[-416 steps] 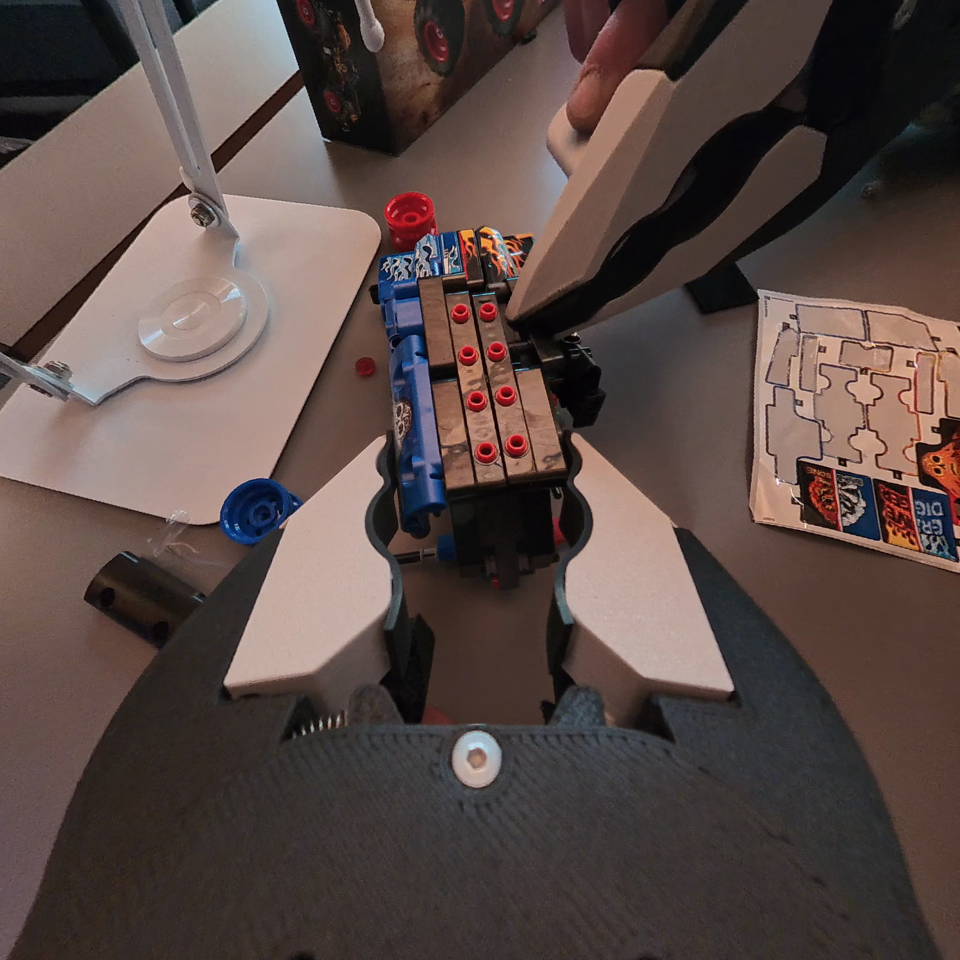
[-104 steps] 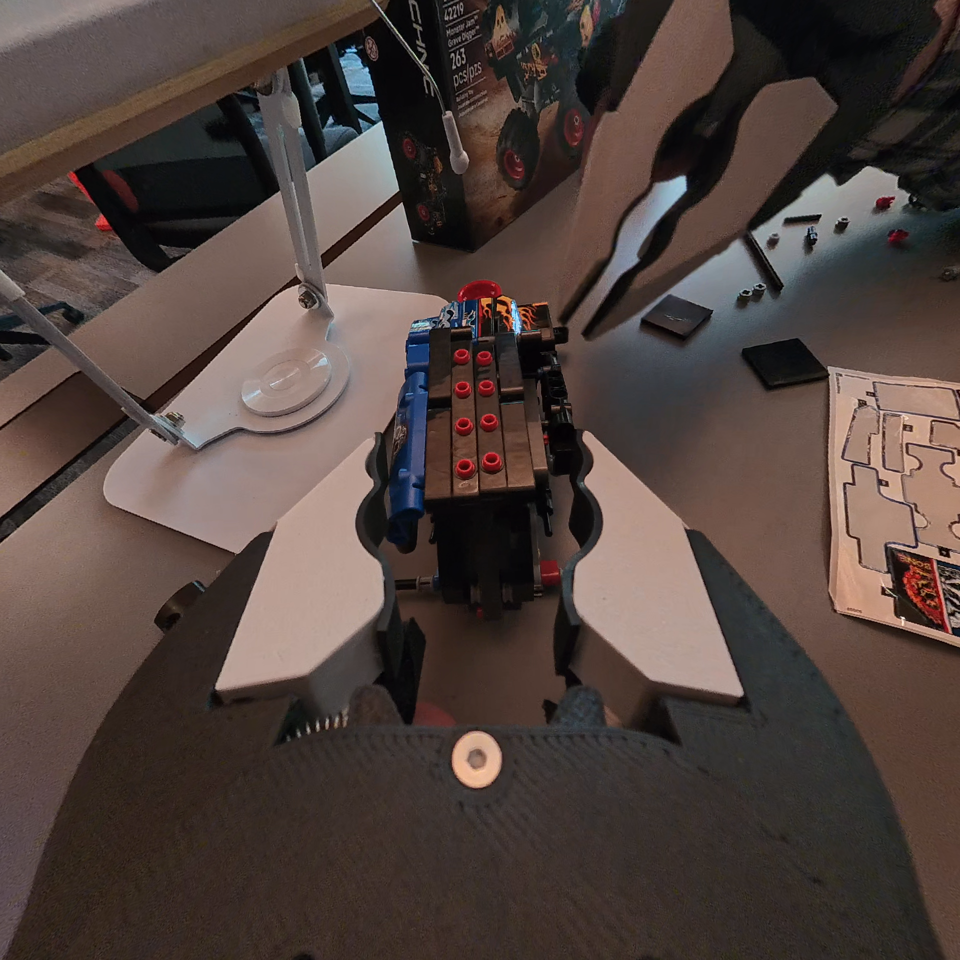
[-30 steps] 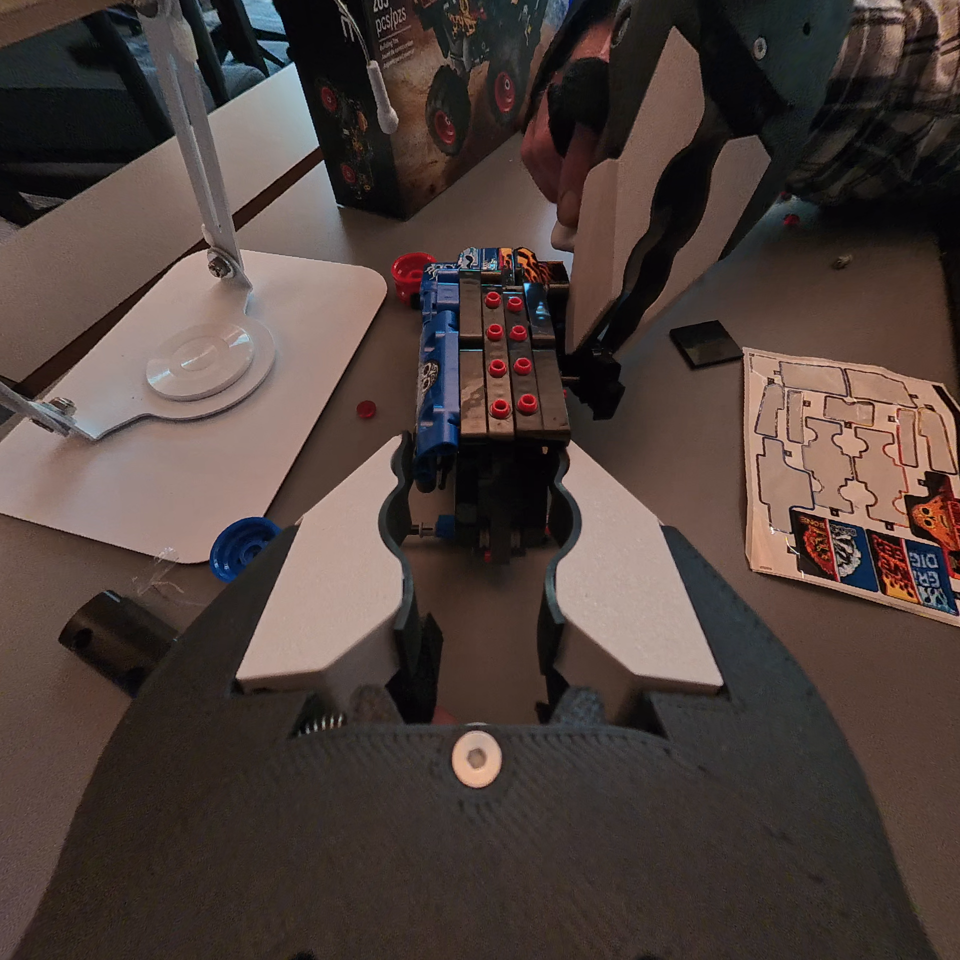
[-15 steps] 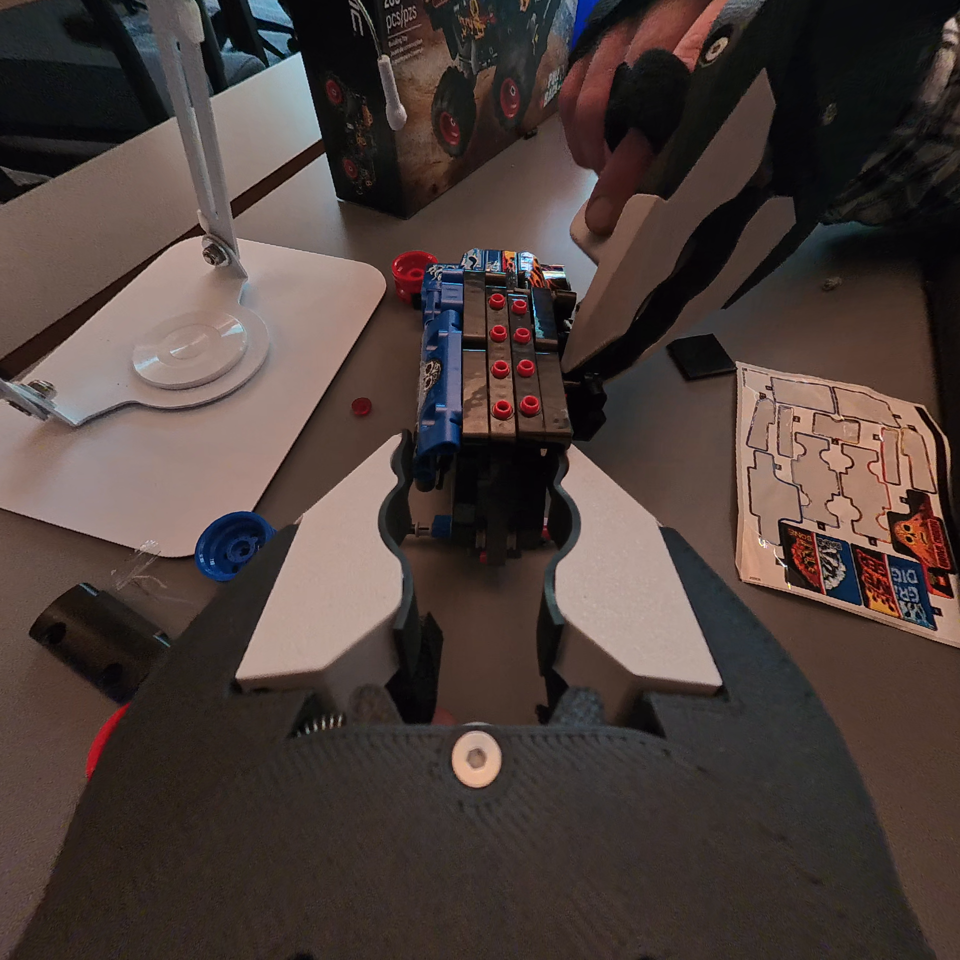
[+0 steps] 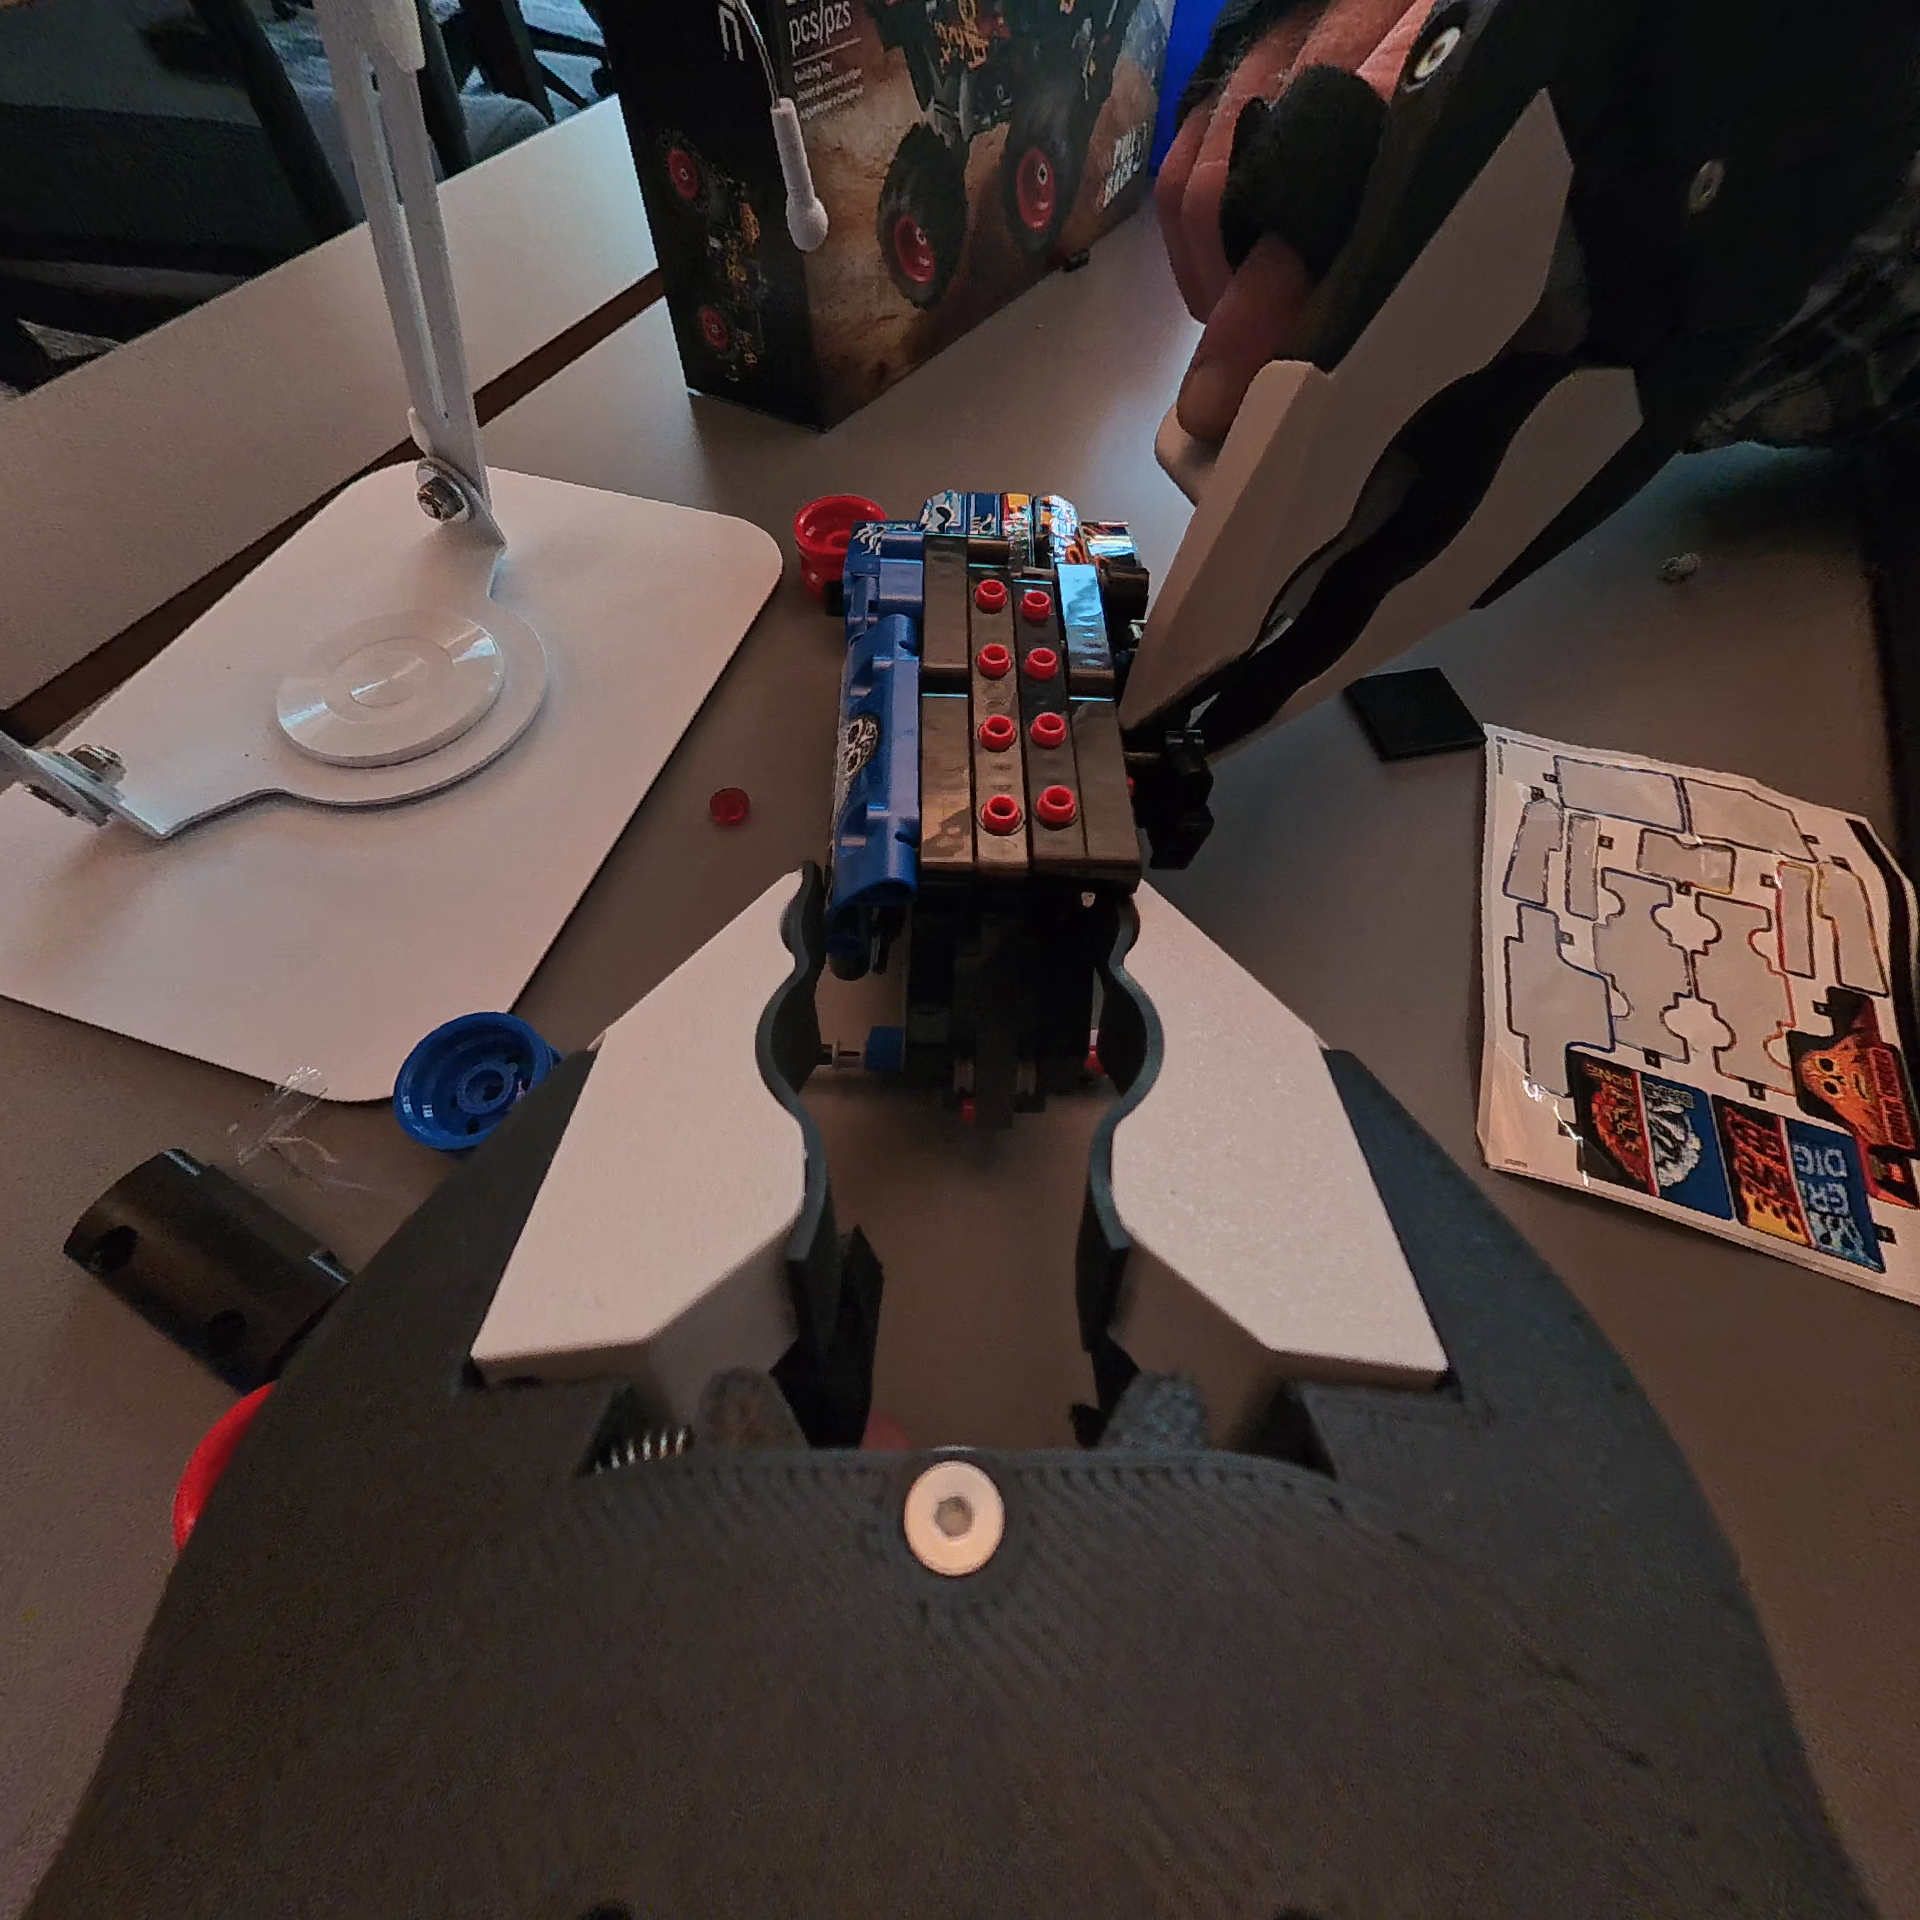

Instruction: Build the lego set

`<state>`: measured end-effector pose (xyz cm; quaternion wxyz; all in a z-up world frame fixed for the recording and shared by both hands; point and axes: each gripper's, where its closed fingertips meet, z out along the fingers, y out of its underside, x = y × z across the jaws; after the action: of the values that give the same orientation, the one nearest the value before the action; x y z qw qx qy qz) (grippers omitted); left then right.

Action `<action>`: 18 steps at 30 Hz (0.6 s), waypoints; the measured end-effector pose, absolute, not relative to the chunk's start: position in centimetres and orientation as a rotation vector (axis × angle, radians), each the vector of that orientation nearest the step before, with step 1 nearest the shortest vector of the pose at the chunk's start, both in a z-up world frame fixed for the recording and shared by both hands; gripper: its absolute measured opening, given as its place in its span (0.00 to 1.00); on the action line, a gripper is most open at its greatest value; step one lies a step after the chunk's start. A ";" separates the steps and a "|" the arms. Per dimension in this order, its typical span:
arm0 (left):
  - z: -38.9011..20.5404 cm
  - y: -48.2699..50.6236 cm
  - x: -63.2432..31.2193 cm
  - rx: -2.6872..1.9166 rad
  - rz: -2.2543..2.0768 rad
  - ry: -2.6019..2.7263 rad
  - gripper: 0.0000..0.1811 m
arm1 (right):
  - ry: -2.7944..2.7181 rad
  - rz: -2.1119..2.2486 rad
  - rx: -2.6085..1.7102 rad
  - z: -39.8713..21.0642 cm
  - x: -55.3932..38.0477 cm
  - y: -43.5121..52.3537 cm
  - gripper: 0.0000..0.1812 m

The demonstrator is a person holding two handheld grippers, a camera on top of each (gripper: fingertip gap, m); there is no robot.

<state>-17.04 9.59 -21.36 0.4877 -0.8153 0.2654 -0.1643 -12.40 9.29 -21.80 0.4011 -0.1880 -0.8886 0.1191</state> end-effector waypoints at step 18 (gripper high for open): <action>-21.3 9.6 -17.0 -1.980 -0.396 0.634 0.28 | -2.241 0.331 -0.503 -21.1 -12.2 9.2 0.02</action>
<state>-16.99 9.65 -21.34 0.4905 -0.8152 0.2612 -0.1630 -12.17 9.19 -21.11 0.3991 -0.1987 -0.8855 0.1307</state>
